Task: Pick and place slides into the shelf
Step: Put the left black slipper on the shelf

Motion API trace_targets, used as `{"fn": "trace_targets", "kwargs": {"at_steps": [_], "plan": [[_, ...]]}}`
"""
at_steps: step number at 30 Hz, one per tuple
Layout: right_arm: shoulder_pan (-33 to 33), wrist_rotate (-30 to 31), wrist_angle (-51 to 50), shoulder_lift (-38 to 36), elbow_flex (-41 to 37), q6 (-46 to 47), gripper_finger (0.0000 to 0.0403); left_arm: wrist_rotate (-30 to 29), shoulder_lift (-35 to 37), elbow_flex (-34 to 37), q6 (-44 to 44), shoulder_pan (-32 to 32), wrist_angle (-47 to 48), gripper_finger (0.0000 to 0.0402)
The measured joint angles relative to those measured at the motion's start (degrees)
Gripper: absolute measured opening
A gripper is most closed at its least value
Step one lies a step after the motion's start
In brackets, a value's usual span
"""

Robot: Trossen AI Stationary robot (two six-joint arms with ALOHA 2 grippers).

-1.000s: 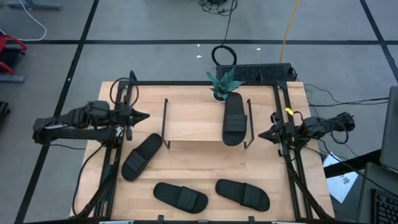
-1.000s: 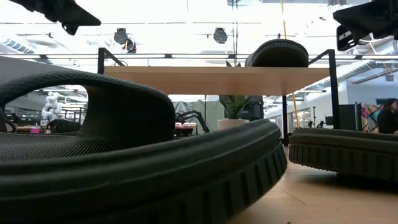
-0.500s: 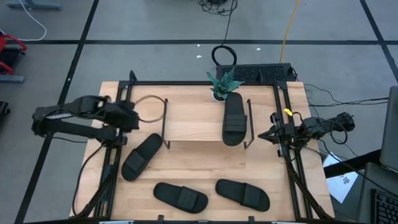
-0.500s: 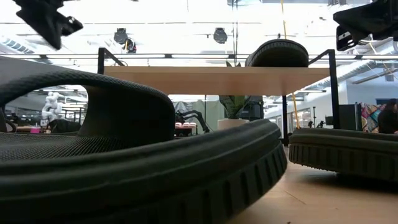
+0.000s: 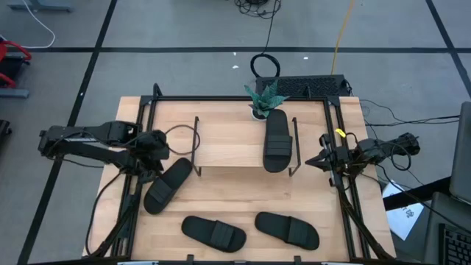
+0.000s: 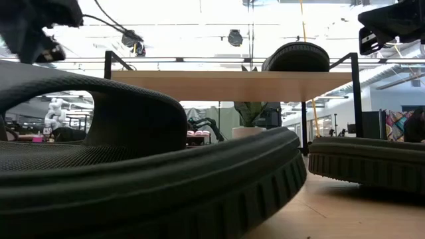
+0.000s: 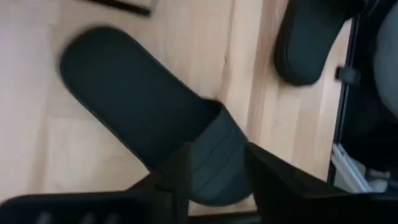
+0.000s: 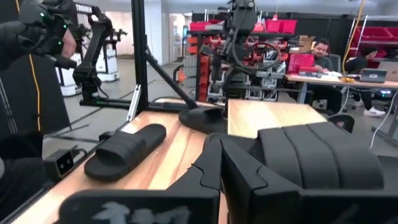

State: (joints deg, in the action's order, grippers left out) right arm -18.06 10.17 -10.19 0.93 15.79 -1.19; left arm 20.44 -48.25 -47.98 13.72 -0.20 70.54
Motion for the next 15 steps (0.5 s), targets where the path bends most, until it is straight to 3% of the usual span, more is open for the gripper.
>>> {"fn": "trace_targets", "kwargs": {"at_steps": [3,7,15], "plan": [[0.00,0.00,-0.41,-0.01,-0.44,0.06,0.0000,0.38,-0.63,2.56,0.92,2.24,-0.51,0.0191],[0.00,0.02,-0.50,0.02,-1.77,0.04,0.0000,3.90,-2.67,3.94,-4.40,3.05,-1.17,0.0240],[0.00,0.04,2.01,0.00,-2.23,-0.10,0.0000,9.64,-9.40,3.97,-8.62,2.75,-7.17,0.0283]]}}
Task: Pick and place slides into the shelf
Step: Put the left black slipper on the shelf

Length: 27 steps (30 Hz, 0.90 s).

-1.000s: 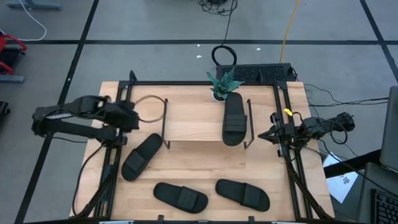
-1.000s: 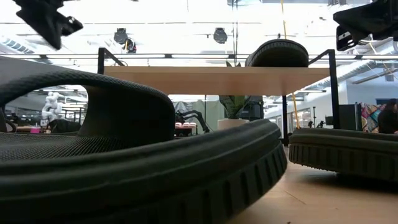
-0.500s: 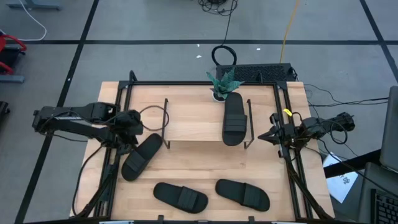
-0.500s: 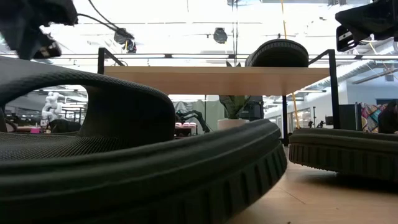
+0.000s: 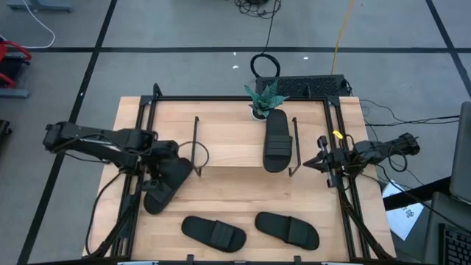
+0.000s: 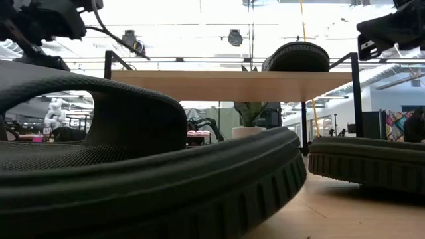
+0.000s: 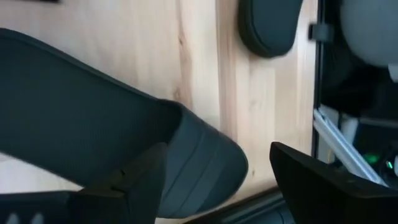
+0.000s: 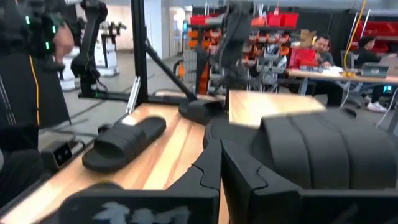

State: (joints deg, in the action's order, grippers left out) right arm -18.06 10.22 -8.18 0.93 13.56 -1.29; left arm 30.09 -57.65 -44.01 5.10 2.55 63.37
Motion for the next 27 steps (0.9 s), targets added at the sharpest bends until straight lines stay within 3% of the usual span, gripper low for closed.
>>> {"fn": "trace_targets", "kwargs": {"at_steps": [14,27], "plan": [[0.00,0.02,1.09,0.00,0.00,-0.32,0.0000,0.27,-11.43,0.02,-11.20,-3.12,1.42,0.0289],[0.00,0.00,-0.24,0.02,0.01,-0.27,0.0000,1.40,-11.17,3.89,-7.72,-1.73,-1.01,0.0289]]}}
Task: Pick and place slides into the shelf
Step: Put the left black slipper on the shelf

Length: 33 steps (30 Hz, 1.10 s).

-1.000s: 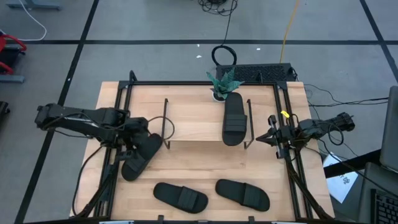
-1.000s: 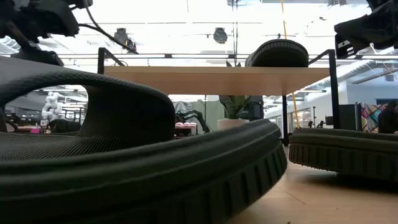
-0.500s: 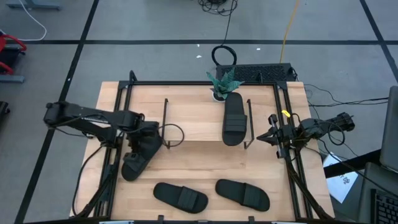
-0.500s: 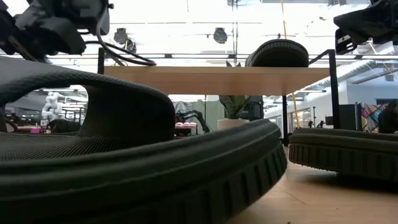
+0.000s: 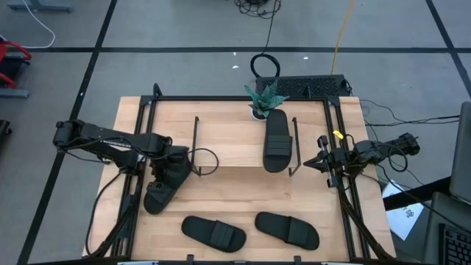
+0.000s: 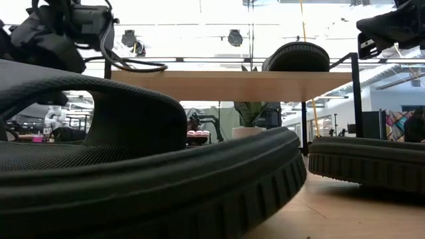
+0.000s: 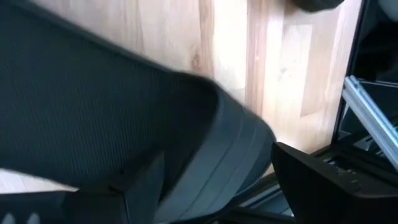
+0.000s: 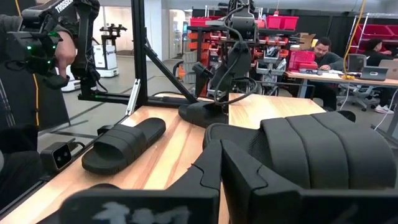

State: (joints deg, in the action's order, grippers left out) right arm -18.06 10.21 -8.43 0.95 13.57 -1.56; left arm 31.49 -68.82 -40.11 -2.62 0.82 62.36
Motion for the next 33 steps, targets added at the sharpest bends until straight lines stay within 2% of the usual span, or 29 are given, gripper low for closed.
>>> {"fn": "trace_targets", "kwargs": {"at_steps": [16,19,23,30,31,33], "plan": [[0.00,-0.06,-0.02,0.00,0.02,-0.03,0.0000,2.96,-0.17,3.32,9.04,0.29,-6.07,0.0289],[0.00,-0.06,-0.01,0.00,0.02,-0.05,0.0000,2.99,-0.17,3.78,9.24,0.39,-6.06,0.0278],[0.00,-0.10,-0.02,0.00,0.02,-0.07,0.0000,2.83,-0.17,4.35,8.79,1.22,-5.95,0.0214],[0.00,-0.10,-0.02,0.00,0.02,-0.13,0.0000,4.39,-0.13,4.39,9.37,1.99,-5.74,0.0036],[0.00,-0.10,-0.02,0.00,0.02,-0.15,0.0000,4.92,-0.13,4.39,9.89,1.99,-5.69,0.0020],[0.00,-0.10,-0.02,0.00,0.02,-0.17,0.0000,6.26,0.03,4.39,11.05,2.03,-5.63,0.0012]]}}
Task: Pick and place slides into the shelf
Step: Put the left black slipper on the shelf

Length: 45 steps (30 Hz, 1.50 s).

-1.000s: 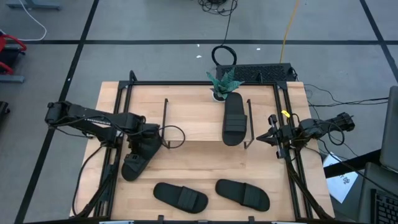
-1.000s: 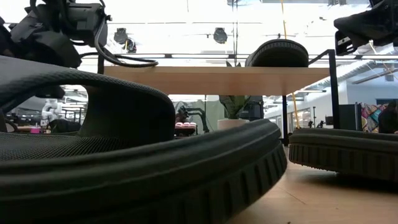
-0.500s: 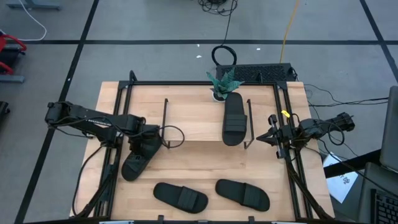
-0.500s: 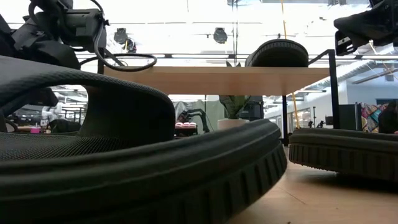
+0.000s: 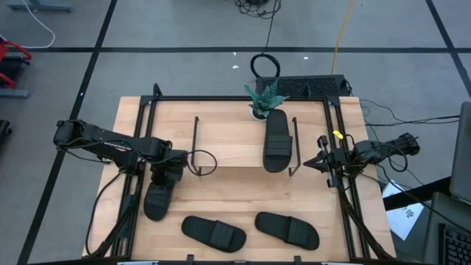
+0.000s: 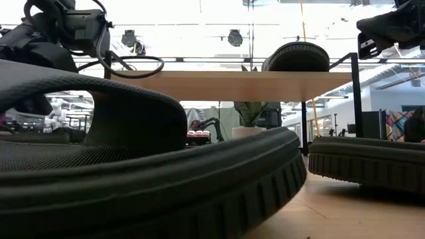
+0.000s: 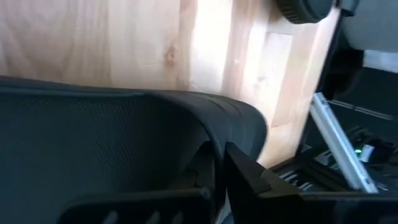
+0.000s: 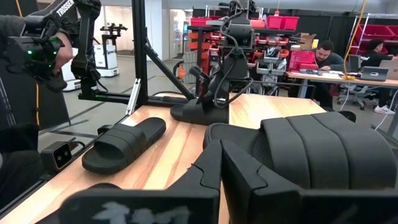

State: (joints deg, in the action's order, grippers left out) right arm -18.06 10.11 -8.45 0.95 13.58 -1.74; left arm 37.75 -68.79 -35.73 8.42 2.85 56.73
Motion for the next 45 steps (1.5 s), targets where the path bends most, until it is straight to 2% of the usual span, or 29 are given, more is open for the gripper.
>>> {"fn": "trace_targets", "kwargs": {"at_steps": [7,15,18,21,25,29,34,37,41,45], "plan": [[0.00,-0.02,-0.04,0.00,0.00,-0.02,0.0000,-1.58,4.83,-2.15,5.96,3.75,0.48,0.0006],[0.00,-0.02,0.02,0.00,0.00,0.00,0.0000,-12.35,15.00,-10.56,16.90,11.45,4.44,0.0005],[0.00,-0.02,0.02,0.00,0.00,0.00,0.0000,-17.27,18.02,-15.85,19.94,14.19,5.73,0.0004],[0.00,0.00,0.04,0.00,0.00,-0.02,0.0000,-23.05,17.81,-22.93,21.13,15.58,7.41,0.0003],[0.00,0.00,0.13,0.00,0.00,-1.00,0.0000,-28.31,11.98,-34.05,14.13,15.51,12.52,0.0003],[0.00,0.02,0.94,-0.01,0.00,-1.99,0.0000,-29.49,3.05,-45.97,3.40,12.61,17.90,0.0002],[0.00,0.02,1.05,-0.02,0.02,-1.98,0.0000,-21.70,-7.16,-59.08,-10.35,6.26,18.92,0.0001],[0.00,0.02,1.04,-0.01,0.02,-1.97,0.0000,-17.71,-12.84,-65.65,-15.43,1.55,21.91,0.0001],[0.00,0.02,1.03,-0.02,0.02,-1.99,0.0000,-15.42,-21.46,-73.83,-21.80,-5.21,27.43,0.0001],[0.02,0.02,0.99,-0.02,0.02,-1.99,0.0000,-8.21,-30.17,-82.06,-27.37,-11.05,32.13,0.0001]]}}
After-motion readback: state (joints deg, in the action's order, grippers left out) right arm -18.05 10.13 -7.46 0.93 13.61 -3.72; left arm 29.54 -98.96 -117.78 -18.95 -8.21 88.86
